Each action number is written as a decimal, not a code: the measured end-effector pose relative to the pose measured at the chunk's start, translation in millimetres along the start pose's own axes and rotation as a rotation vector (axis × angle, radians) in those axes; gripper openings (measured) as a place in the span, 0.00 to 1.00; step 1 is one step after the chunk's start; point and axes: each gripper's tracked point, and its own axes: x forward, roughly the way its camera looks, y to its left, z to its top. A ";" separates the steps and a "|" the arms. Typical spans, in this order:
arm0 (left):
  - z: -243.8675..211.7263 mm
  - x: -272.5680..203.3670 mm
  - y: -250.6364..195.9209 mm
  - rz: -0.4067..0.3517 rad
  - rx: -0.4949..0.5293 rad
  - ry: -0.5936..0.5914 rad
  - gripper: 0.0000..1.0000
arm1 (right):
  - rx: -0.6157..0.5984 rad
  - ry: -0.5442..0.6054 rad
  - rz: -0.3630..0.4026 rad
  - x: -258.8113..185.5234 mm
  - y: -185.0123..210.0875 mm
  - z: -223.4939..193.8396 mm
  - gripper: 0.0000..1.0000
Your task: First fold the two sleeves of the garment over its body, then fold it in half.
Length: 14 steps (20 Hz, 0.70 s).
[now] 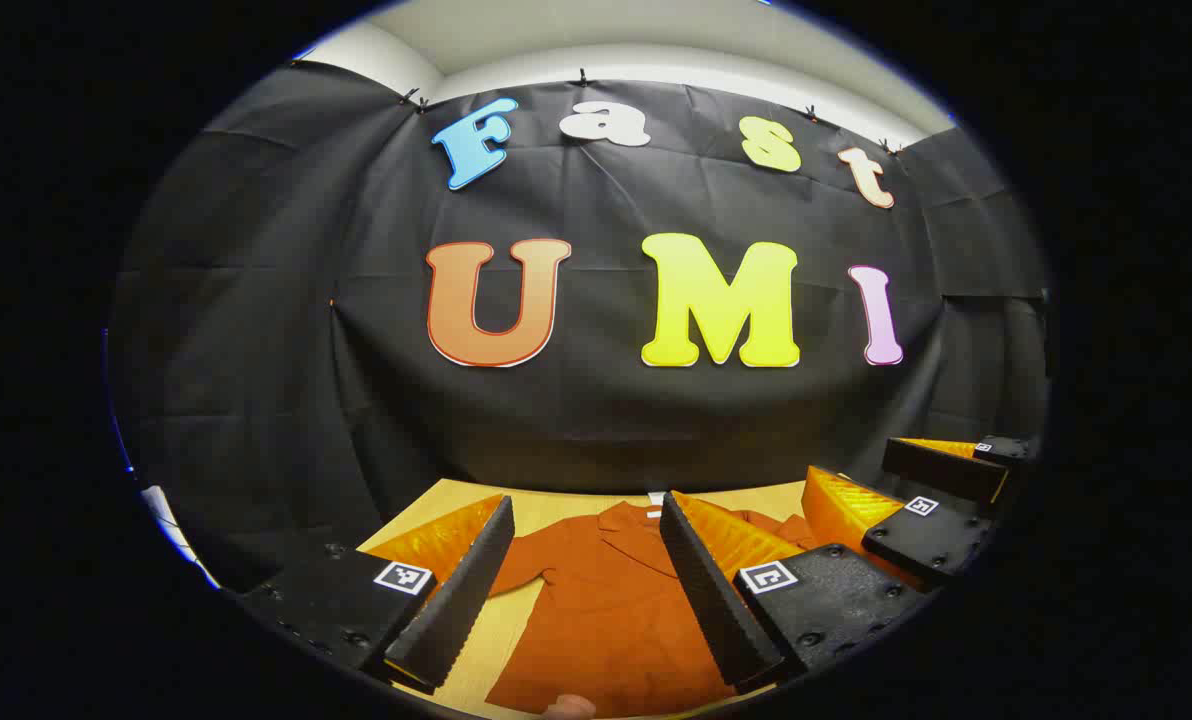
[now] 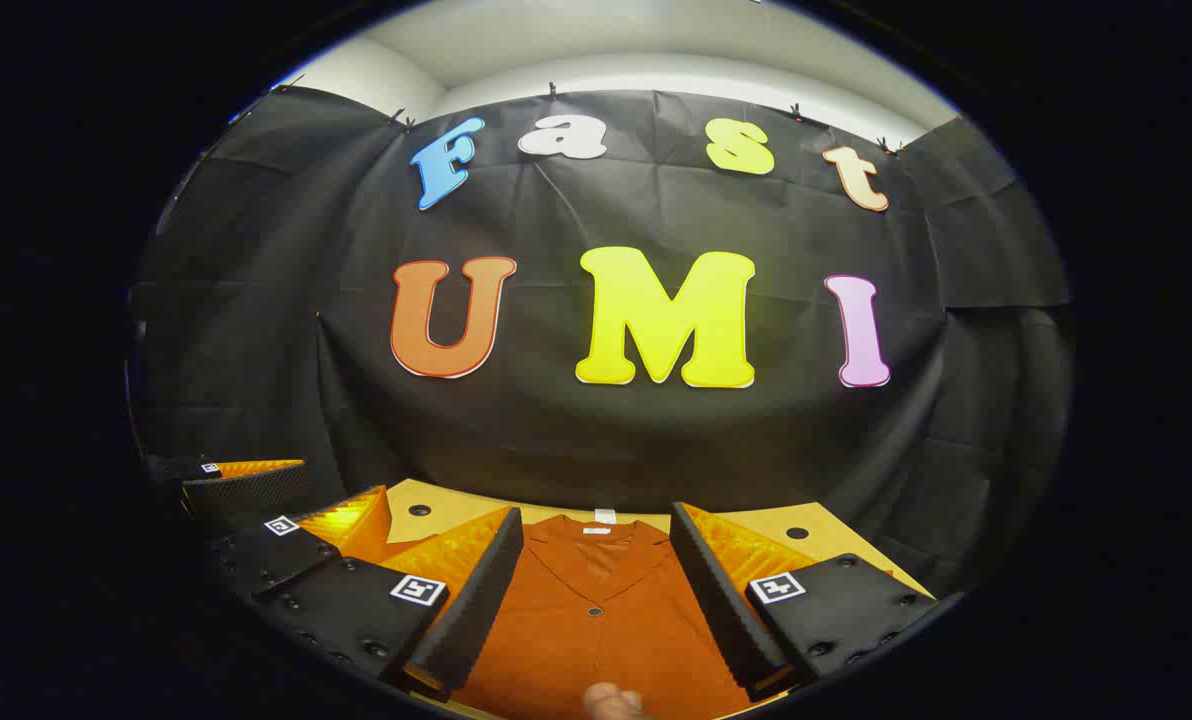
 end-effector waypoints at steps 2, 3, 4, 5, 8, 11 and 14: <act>-1.5 1.3 -2.0 -0.004 -0.001 0.004 0.87 | -0.001 0.002 -0.004 1.2 -2.0 -1.2 0.94; -2.6 2.1 -3.1 -0.006 -0.002 0.008 0.87 | 0.000 0.005 -0.006 1.7 -2.6 -1.7 0.94; -4.9 3.1 -3.0 -0.008 -0.003 0.012 0.87 | 0.002 0.009 -0.008 2.9 -3.5 -3.8 0.94; -5.2 3.9 -3.1 -0.010 -0.005 0.016 0.95 | 0.003 0.011 -0.011 3.1 -4.8 -4.4 0.94; -6.9 5.8 -4.1 -0.013 -0.009 0.018 0.95 | 0.003 0.014 -0.014 4.7 -4.6 -5.6 0.94; -8.2 8.1 -6.9 -0.020 -0.017 0.020 0.95 | -0.004 0.009 -0.021 5.8 -6.6 -4.8 0.94; -10.6 11.8 -9.4 -0.034 -0.016 0.025 0.95 | -0.005 0.007 -0.033 8.7 -10.6 -7.0 0.93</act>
